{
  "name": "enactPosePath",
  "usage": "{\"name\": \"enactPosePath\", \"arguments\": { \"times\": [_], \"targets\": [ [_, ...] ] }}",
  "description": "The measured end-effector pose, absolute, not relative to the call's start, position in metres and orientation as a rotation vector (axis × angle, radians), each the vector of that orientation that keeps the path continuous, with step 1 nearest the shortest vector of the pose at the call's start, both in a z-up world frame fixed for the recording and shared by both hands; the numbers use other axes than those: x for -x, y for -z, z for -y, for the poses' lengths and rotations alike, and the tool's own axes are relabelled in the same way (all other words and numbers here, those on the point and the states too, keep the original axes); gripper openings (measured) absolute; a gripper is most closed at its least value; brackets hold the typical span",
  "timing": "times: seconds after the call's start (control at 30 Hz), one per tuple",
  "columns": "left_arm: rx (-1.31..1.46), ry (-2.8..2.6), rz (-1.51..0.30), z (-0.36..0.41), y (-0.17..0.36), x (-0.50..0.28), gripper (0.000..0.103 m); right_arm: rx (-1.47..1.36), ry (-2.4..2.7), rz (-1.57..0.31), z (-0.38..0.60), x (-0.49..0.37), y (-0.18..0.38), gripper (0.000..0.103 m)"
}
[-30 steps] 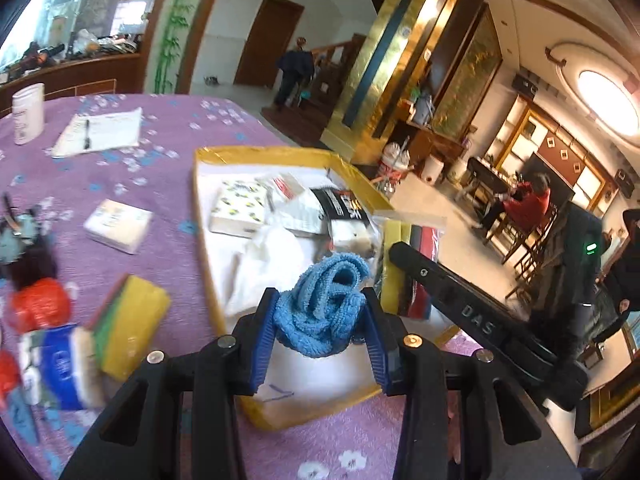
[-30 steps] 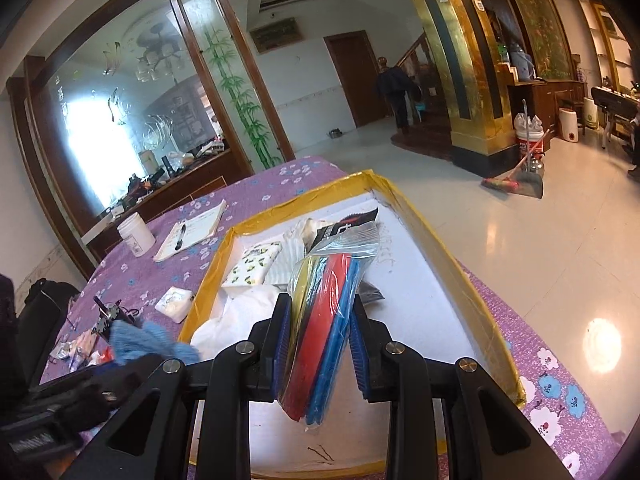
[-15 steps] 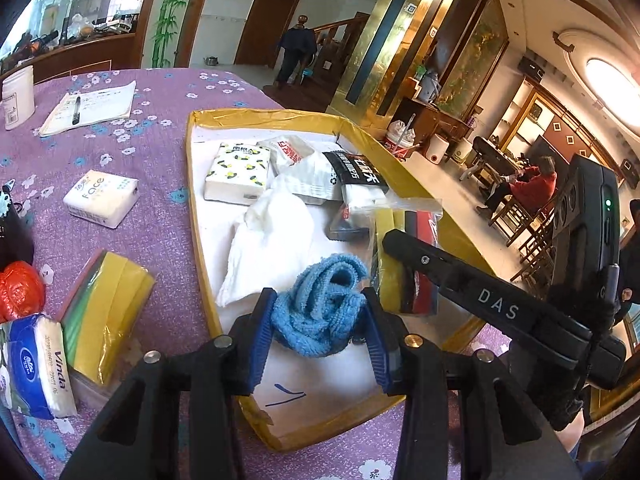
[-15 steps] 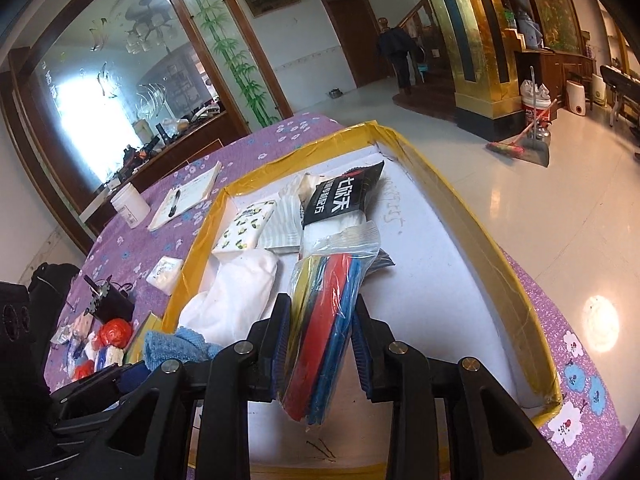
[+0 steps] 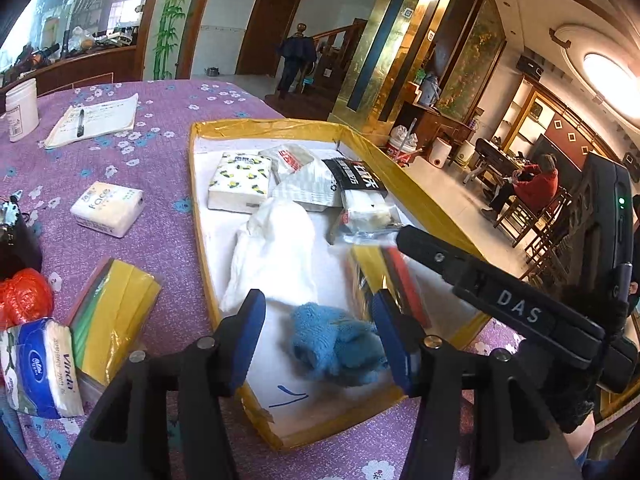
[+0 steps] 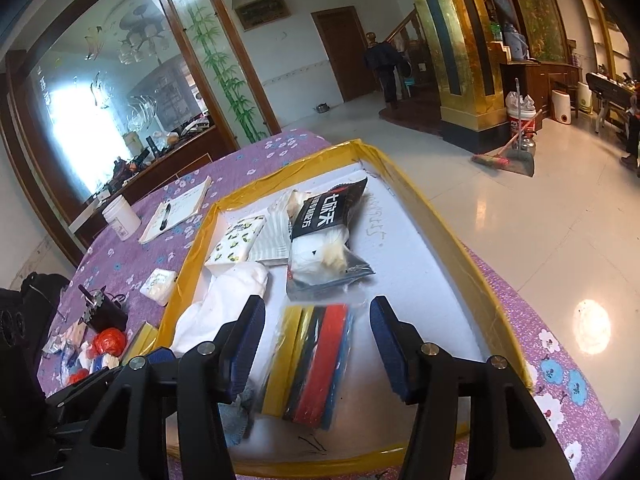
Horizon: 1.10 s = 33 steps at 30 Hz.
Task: Organize soft objects
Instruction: 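Open the left tool to drop the blue knitted cloth while the right drops the sponge bag, then move both open tools from the tray back to the table items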
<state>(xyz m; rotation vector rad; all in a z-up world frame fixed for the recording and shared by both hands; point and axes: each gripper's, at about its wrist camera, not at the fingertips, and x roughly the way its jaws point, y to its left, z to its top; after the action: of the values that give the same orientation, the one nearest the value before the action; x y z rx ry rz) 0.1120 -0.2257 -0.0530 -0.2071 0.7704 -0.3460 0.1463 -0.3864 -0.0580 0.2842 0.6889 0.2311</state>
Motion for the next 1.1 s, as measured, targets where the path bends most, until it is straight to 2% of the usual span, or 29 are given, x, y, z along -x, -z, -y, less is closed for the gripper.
{"name": "enactPosePath", "arguments": {
  "times": [0.27, 0.47, 0.63, 1.0, 1.1],
  "targets": [
    [0.216, 0.321, -0.736, 0.218, 0.045, -0.107, 0.055, -0.279, -0.263, -0.644, 0.384, -0.130, 0.039, 0.059],
    [0.229, 0.303, -0.714, 0.202, 0.028, -0.090, 0.056, -0.253, -0.306, -0.616, 0.371, -0.116, 0.025, 0.064],
    [0.231, 0.269, -0.701, 0.177, 0.019, -0.071, 0.059, -0.233, -0.340, -0.612, 0.355, -0.109, 0.021, 0.064],
    [0.320, 0.047, -0.683, 0.066, 0.009, -0.016, 0.059, -0.128, -0.476, -0.624, 0.301, -0.093, 0.024, 0.065],
    [0.366, -0.055, -0.696, 0.025, 0.012, -0.005, 0.064, -0.113, -0.504, -0.631, 0.290, -0.089, 0.026, 0.065]
  ]
}}
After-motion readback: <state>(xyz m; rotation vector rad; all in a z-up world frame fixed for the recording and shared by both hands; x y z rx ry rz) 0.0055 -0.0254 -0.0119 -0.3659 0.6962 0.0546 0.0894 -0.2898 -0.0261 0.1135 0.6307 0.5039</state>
